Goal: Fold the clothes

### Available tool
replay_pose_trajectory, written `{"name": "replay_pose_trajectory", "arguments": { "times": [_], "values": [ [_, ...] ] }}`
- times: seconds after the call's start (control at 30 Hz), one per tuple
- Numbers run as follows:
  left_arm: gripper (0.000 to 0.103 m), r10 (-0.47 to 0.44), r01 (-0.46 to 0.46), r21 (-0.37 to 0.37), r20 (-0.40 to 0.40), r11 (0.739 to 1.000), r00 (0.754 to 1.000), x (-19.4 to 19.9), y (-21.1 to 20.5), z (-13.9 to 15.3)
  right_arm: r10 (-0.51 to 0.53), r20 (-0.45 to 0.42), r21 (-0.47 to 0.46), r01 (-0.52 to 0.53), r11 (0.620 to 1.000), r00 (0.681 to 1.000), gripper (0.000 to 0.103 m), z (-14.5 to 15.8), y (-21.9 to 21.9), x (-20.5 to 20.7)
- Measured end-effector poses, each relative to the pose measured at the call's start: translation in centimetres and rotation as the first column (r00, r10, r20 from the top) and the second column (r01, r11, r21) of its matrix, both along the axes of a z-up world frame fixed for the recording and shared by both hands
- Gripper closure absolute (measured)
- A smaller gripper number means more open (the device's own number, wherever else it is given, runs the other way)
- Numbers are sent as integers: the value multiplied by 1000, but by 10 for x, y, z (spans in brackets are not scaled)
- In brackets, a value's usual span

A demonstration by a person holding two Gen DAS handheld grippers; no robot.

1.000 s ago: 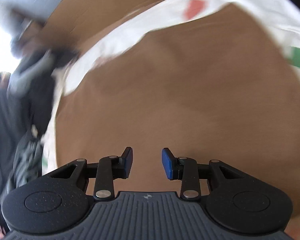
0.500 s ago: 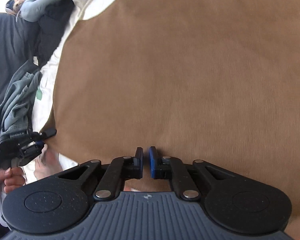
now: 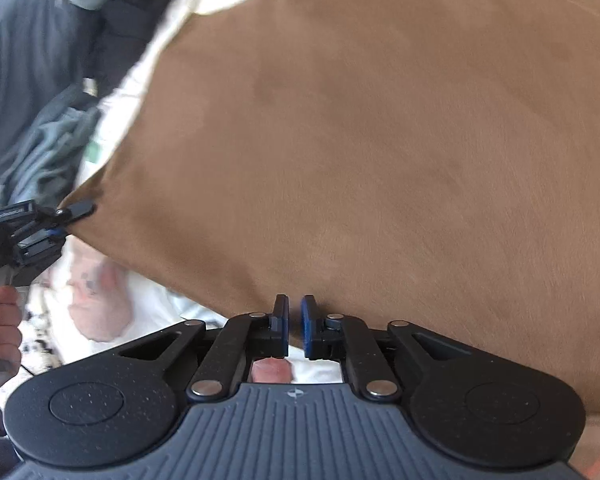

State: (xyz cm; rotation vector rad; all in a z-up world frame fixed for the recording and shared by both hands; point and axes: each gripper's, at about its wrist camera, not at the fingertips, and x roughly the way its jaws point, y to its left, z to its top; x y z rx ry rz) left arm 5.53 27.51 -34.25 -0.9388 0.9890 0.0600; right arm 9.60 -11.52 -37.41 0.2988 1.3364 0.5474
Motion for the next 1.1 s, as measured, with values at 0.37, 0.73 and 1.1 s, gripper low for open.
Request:
{"name": "replay_pose_trajectory", "arguments": {
  "times": [0.37, 0.73, 1.1],
  "values": [
    [95, -57, 56, 24, 76, 998, 995, 7, -16, 27, -34, 75, -42, 38, 998, 997, 94, 18, -6, 50],
    [95, 18, -18, -9, 2, 1000, 1000, -6, -8, -14, -32, 109, -102, 43, 994, 994, 95, 4, -5, 94],
    [95, 38, -41, -40, -67, 998, 997, -17, 7, -62, -57, 168, -84, 72, 994, 984, 92, -21, 3, 158]
  ]
}}
